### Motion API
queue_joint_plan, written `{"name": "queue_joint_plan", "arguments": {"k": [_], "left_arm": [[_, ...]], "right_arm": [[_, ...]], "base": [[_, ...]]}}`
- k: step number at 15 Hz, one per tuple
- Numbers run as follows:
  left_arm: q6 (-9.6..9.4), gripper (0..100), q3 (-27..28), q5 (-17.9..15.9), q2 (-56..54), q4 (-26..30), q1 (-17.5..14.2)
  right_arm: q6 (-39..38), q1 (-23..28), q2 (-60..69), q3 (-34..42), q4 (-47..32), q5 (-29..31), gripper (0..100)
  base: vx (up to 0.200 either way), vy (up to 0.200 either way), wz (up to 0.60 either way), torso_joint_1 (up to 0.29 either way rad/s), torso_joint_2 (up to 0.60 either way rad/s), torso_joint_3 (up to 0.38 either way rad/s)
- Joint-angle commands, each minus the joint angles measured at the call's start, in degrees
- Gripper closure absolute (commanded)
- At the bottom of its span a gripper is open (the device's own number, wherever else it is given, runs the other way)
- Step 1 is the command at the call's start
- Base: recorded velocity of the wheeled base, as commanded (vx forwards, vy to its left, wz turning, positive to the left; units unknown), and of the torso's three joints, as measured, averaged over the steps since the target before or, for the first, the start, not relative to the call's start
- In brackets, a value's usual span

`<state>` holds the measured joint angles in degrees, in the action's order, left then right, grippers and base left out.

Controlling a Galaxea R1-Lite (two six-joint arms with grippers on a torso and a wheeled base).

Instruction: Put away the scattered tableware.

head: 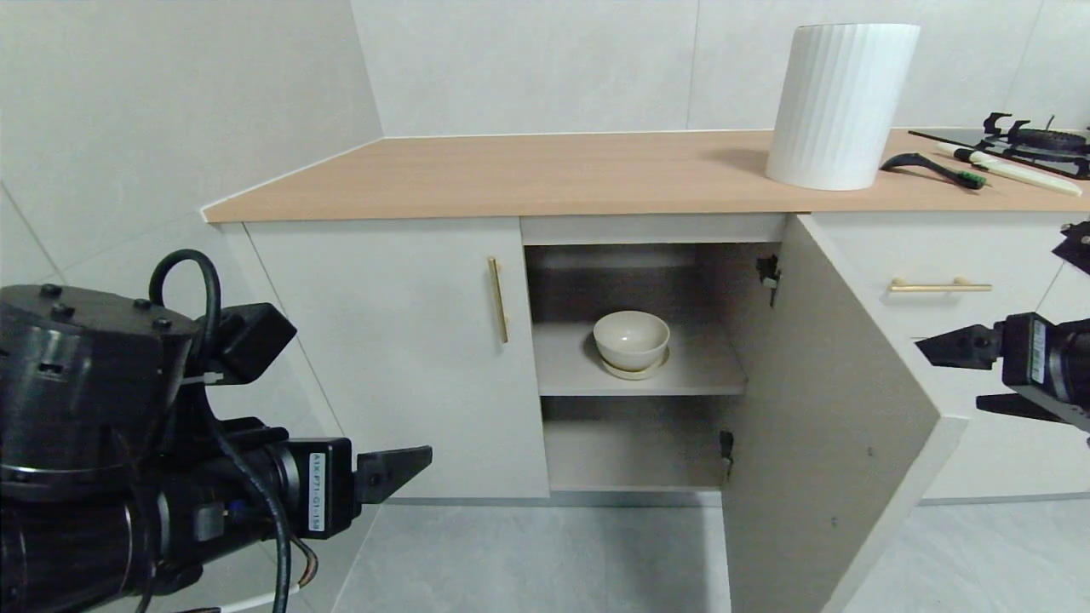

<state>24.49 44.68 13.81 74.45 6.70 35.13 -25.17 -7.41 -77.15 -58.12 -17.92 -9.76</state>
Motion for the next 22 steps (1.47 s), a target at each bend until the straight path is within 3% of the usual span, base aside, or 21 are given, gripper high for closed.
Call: {"name": "queue_joint_plan", "arguments": {"k": [1, 7, 14, 22], "left_arm": [[0.03, 0, 0.4, 0.1, -0.9, 0.0, -0.1], [-0.58, 0, 0.8, 0.1, -2.1, 0.0, -0.1], [-1.11, 0, 0.7, 0.1, -2.1, 0.0, -0.1], [-1.20, 0, 0.6, 0.1, -2.1, 0.0, -0.1]], "right_arm": [[-1.2, -4.3, -5.1, -0.1, 3.7, 0.1, 0], [-1.7, -8.1, -17.8, -3.0, 15.2, 0.3, 0], [-2.6, -9.1, -30.4, -15.3, 15.5, 0.4, 0], [-7.4, -9.6, -35.1, -16.1, 19.7, 0.9, 0]], "base": [[0.000, 0.000, 0.00, 0.000, 0.00, 0.000], [0.000, 0.000, 0.00, 0.000, 0.00, 0.000], [0.000, 0.000, 0.00, 0.000, 0.00, 0.000], [0.000, 0.000, 0.00, 0.000, 0.00, 0.000]]}}
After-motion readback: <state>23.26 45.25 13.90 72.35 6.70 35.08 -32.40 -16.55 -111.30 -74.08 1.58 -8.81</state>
